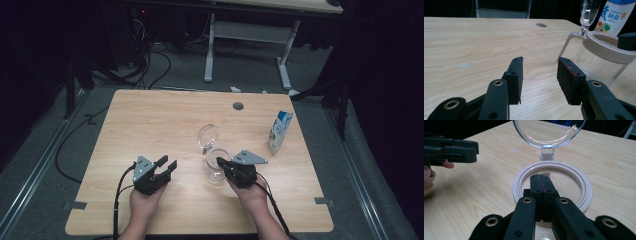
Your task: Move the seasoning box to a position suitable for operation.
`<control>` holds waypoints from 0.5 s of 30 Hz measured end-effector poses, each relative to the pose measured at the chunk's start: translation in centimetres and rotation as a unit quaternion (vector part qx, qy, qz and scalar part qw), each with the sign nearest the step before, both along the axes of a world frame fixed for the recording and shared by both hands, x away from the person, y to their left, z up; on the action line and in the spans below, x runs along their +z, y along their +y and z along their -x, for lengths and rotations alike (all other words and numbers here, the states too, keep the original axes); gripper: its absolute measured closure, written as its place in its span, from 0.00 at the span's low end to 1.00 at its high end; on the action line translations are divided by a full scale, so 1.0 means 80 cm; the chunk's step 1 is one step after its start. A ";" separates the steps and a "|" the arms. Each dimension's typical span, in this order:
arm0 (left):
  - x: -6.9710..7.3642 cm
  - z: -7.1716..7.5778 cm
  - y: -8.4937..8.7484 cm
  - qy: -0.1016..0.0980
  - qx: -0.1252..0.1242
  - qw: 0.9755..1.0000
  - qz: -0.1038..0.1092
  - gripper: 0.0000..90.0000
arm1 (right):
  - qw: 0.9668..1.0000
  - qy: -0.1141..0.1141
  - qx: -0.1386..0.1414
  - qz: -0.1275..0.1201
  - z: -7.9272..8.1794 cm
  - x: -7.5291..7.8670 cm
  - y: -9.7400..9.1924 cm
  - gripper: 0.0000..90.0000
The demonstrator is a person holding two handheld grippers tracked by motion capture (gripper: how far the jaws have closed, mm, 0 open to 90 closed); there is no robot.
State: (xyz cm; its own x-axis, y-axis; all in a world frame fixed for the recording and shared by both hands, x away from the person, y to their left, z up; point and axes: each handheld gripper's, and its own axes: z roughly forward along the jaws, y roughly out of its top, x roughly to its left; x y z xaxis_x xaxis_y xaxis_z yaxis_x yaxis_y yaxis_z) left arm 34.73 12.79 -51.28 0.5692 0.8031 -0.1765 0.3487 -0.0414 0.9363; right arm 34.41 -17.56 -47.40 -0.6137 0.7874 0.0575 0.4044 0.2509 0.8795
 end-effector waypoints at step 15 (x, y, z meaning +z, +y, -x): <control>0.003 0.002 0.000 0.004 -0.013 0.999 -0.049 0.57 | 1.000 -0.013 -0.004 -0.013 0.027 0.005 -0.010 0.94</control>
State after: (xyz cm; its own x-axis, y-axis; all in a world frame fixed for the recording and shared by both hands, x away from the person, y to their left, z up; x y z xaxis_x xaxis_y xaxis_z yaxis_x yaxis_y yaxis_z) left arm 34.60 12.77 -51.06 0.5894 0.8013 -0.1021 0.3529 -0.1418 0.9249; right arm 32.24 -18.33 -46.98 -0.6090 0.7908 0.0618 0.3833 0.2252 0.8957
